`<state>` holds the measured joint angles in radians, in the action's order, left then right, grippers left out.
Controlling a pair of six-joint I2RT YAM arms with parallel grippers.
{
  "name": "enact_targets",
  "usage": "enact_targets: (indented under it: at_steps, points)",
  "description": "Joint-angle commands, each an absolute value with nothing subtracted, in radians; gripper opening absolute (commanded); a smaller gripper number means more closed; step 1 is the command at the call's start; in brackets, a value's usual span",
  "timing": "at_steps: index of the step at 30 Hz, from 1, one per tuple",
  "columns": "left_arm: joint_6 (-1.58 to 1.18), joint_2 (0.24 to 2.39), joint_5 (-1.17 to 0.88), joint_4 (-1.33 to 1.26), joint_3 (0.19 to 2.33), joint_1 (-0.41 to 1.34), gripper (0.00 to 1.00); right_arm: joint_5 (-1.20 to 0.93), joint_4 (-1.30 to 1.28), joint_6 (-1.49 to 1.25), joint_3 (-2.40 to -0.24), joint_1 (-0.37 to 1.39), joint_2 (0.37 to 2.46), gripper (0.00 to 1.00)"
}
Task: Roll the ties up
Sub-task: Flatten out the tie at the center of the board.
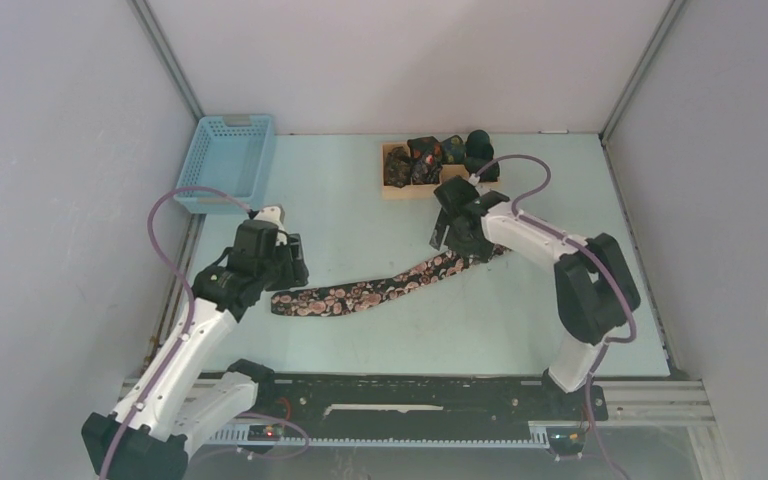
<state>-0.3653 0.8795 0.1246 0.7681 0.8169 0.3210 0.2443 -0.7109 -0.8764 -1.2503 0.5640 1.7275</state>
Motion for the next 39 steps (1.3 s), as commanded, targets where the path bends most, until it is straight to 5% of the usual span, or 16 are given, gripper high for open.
enact_targets:
  at_steps: [1, 11, 19, 30, 39]
  points:
    - [-0.360, 0.856, 0.126, 0.740, 0.811, 0.339, 0.64, 0.327, -0.790, -0.946, -1.360, 0.548, 1.838, 0.88]
    - [-0.360, 0.839, 0.124, 0.739, 0.811, 0.340, 0.64, 0.325, -0.842, -0.913, -1.542, 0.541, 2.030, 0.75]
    - [-0.360, 0.832, 0.124, 0.738, 0.810, 0.340, 0.64, 0.338, -0.829, -0.929, -1.478, 0.543, 2.059, 0.57]
    - [-0.362, 0.839, 0.130, 0.738, 0.808, 0.341, 0.64, 0.323, -0.798, -0.818, -1.450, 0.510, 2.107, 0.05]
    - [-0.362, 0.852, 0.124, 0.737, 0.808, 0.342, 0.64, 0.452, -0.941, -0.663, -1.560, 0.449, 2.152, 0.01]
